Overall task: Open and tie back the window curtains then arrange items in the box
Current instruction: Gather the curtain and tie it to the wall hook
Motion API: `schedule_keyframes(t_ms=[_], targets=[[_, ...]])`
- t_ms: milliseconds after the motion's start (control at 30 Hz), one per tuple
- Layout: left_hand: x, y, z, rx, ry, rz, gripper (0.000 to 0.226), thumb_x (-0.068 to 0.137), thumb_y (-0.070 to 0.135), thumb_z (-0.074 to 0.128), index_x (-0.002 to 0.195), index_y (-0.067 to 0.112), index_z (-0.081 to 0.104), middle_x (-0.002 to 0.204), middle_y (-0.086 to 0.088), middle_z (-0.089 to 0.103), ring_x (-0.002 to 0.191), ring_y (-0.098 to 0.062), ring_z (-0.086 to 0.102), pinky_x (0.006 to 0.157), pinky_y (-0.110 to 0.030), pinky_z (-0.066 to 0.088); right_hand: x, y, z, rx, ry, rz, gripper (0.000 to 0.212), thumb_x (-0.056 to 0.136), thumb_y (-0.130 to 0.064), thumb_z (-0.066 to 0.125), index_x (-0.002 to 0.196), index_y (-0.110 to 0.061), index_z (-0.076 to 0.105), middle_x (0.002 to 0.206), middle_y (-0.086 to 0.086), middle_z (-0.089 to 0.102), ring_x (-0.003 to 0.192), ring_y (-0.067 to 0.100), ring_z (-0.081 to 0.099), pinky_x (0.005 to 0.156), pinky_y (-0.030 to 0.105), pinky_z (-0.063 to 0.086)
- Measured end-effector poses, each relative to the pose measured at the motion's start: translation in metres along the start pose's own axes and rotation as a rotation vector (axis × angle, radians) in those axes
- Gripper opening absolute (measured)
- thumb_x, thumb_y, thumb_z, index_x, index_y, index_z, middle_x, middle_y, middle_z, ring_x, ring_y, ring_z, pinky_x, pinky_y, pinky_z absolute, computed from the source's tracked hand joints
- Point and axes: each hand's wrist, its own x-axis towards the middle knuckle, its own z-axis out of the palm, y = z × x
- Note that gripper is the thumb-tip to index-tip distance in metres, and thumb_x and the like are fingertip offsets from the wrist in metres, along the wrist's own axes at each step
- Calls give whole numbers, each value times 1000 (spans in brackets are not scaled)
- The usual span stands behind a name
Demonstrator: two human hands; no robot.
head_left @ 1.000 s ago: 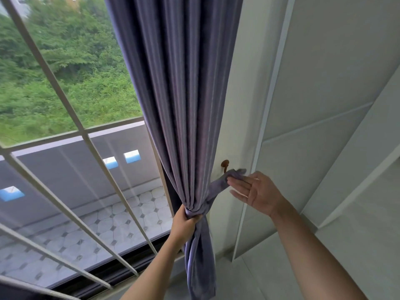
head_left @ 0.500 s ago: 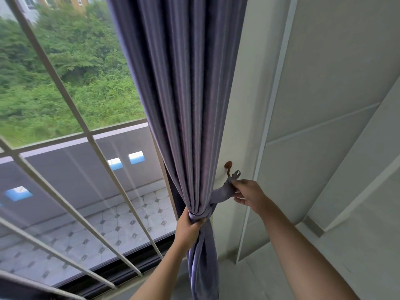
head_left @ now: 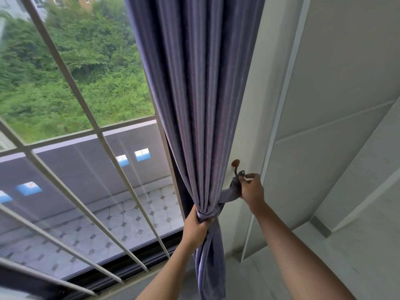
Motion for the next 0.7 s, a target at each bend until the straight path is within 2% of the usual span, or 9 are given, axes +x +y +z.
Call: schedule_keyframes(t_ms=[133, 233, 267, 333, 433, 467, 567, 633, 700], targets=[[2, 0, -1, -10, -8, -4, 37, 85, 12, 66, 116, 26, 52, 102, 22, 59, 95, 2, 57, 67, -9, 46, -5, 1, -4, -39, 67, -190, 27, 90, -7, 61, 112, -9, 46, 79, 6, 63, 72, 20, 61, 61, 19, 44], [2, 0, -2, -15, -10, 1, 37, 85, 11, 66, 114, 28, 51, 102, 23, 59, 96, 2, 57, 69, -9, 46, -4, 4, -3, -78, 93, -289, 18, 90, -7, 61, 104, -14, 53, 77, 4, 66, 68, 12, 60, 56, 6, 39], [2, -1, -2, -23, -12, 1, 37, 85, 11, 66, 115, 27, 52, 103, 22, 59, 97, 3, 57, 70, -9, 46, -4, 5, -2, -85, 105, -308, 15, 90, -8, 61, 102, -16, 57, 78, 4, 67, 69, 13, 62, 57, 7, 40], [3, -1, -3, -31, -18, -1, 38, 85, 11, 67, 116, 26, 52, 104, 21, 60, 97, 4, 56, 70, -8, 46, -2, 8, -1, -102, 132, -335, 15, 90, -11, 62, 103, -17, 64, 82, 6, 70, 77, 20, 67, 64, 18, 47], [5, -2, -4, -33, -20, -2, 38, 85, 12, 67, 117, 26, 52, 104, 21, 60, 97, 4, 57, 71, -9, 46, 0, 11, 0, -174, 160, -382, 25, 92, -14, 61, 116, -10, 69, 102, 11, 73, 94, 26, 68, 84, 31, 52], [5, -2, -4, -31, -21, 0, 37, 85, 12, 67, 116, 26, 52, 104, 21, 60, 98, 2, 57, 72, -9, 46, 1, 11, 1, -208, 159, -402, 27, 93, -15, 59, 119, -9, 67, 106, 12, 72, 97, 27, 67, 86, 33, 52], [6, -2, -4, -18, -20, 1, 34, 86, 13, 65, 114, 27, 52, 102, 23, 59, 96, 5, 56, 71, -9, 45, 8, 12, 2, -354, 112, -456, 31, 97, -20, 53, 125, -13, 64, 96, 12, 67, 87, 26, 63, 71, 26, 43], [6, -2, -4, -11, -27, 0, 34, 86, 12, 65, 114, 27, 51, 102, 23, 58, 95, 6, 55, 70, -9, 44, 14, 13, 2, -425, 77, -455, 32, 99, -21, 50, 127, -14, 62, 95, 12, 65, 85, 26, 62, 70, 23, 38], [6, -2, -3, -7, -31, -1, 34, 87, 13, 65, 114, 28, 51, 102, 23, 58, 95, 7, 55, 70, -9, 45, 15, 16, 1, -408, 64, -457, 31, 98, -20, 51, 126, -13, 63, 100, 12, 68, 90, 27, 64, 74, 23, 41]])
